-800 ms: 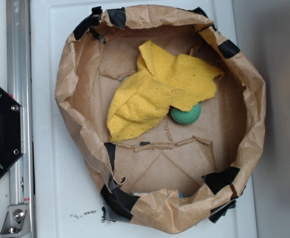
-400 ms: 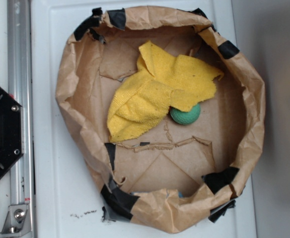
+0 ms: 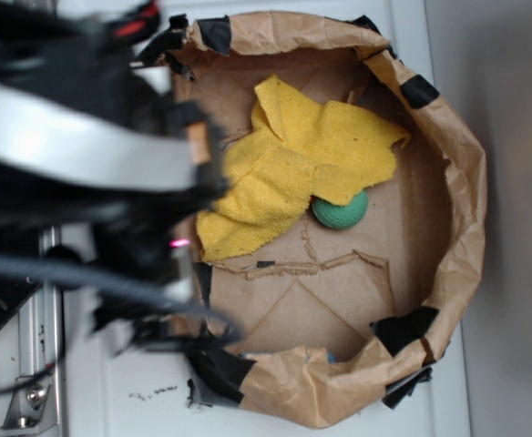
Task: Grab the yellow cloth.
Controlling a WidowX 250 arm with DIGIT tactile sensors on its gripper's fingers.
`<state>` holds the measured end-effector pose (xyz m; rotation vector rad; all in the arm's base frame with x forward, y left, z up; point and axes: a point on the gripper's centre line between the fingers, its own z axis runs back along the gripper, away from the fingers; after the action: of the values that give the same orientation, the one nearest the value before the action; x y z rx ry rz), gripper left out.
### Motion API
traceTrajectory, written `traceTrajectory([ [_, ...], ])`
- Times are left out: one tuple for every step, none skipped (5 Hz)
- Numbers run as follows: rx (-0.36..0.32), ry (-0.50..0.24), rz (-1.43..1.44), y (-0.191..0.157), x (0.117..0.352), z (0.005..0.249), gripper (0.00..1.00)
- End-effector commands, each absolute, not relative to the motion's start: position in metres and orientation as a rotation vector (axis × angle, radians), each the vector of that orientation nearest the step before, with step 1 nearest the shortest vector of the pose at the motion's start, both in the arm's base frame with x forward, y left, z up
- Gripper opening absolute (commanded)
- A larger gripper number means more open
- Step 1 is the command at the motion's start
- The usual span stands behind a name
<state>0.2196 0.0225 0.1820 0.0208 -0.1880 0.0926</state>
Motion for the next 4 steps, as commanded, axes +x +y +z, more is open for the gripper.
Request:
traceTrajectory([
  [0.100,-0.093,0.069,0.044,0.275,0.109,1.00],
  [0.108,-0.013,0.063,0.039,0.278,0.070,1.00],
  [0.140,0.015,0.115,0.037,0.278,0.049,0.97],
  [0.109,0.007,0.117,0.042,0.278,0.054,0.00],
])
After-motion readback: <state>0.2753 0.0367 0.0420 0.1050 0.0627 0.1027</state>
